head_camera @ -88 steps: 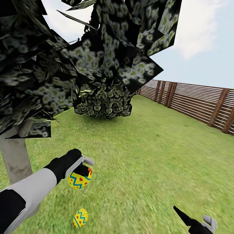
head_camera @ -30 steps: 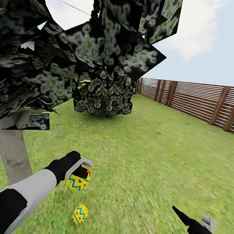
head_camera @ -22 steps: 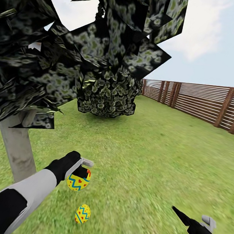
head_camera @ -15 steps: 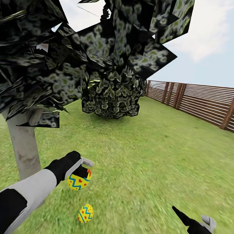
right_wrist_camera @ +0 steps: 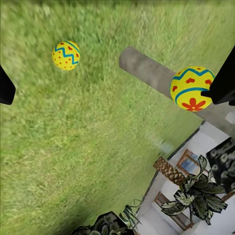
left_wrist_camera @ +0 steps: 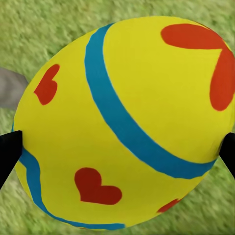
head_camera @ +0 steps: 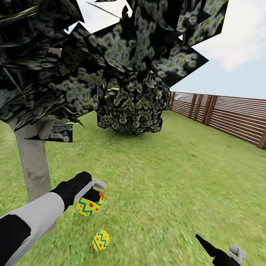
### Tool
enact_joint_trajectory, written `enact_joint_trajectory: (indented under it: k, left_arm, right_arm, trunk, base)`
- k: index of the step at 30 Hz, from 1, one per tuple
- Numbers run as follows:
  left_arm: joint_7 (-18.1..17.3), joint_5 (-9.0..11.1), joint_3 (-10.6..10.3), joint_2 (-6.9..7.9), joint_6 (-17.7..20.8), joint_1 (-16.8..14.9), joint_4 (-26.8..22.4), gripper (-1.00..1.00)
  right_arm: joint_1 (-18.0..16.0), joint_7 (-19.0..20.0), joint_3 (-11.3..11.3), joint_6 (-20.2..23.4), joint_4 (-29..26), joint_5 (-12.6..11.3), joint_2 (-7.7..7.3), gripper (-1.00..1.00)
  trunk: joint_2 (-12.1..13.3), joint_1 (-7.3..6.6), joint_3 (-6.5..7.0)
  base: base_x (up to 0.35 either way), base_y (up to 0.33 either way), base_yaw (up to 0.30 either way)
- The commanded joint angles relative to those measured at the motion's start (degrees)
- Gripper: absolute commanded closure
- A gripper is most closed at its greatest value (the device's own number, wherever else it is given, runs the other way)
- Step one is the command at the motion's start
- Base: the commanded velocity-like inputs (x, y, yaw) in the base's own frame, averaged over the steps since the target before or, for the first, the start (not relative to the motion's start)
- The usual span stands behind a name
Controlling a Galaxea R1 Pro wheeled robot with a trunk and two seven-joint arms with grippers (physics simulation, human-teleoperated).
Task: Take the three Easter eggs out of the wicker basket on the lawn in the garden, then place them on the lawn next to a single tree (choose any tree) so that all three eggs are next to the same tree and none are left in the basket.
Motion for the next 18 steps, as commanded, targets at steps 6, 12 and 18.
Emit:
enact_joint_trajectory:
  k: [6,12,18]
  left_arm:
    - [0.17,0.38,-0.3,-0.49,0.16,-0.06,-0.03,1.0]
    - [0.24,0.42,-0.3,-0.91,0.11,-0.06,-0.03,1.0]
    - [0.17,0.47,-0.3,-1.42,-0.11,-0.06,-0.03,1.0]
  right_arm:
    - [-0.02,-0.08,-0.24,0.36,-0.07,-0.33,0.09,-1.0]
    - [-0.02,-0.06,-0.75,0.53,-0.06,-0.48,-0.13,-1.0]
    - [-0.02,-0.12,-0.94,0.59,-0.04,-0.49,-0.31,-1.0]
  trunk:
    - [-2.45,1.33,-1.13]
    - [-4.86,2.64,-2.21]
    - [-7.27,3.96,-3.29]
  base:
    - [0.0,0.0,0.0]
    - [0.0,0.0,0.0]
    - [0.0,0.0,0.0]
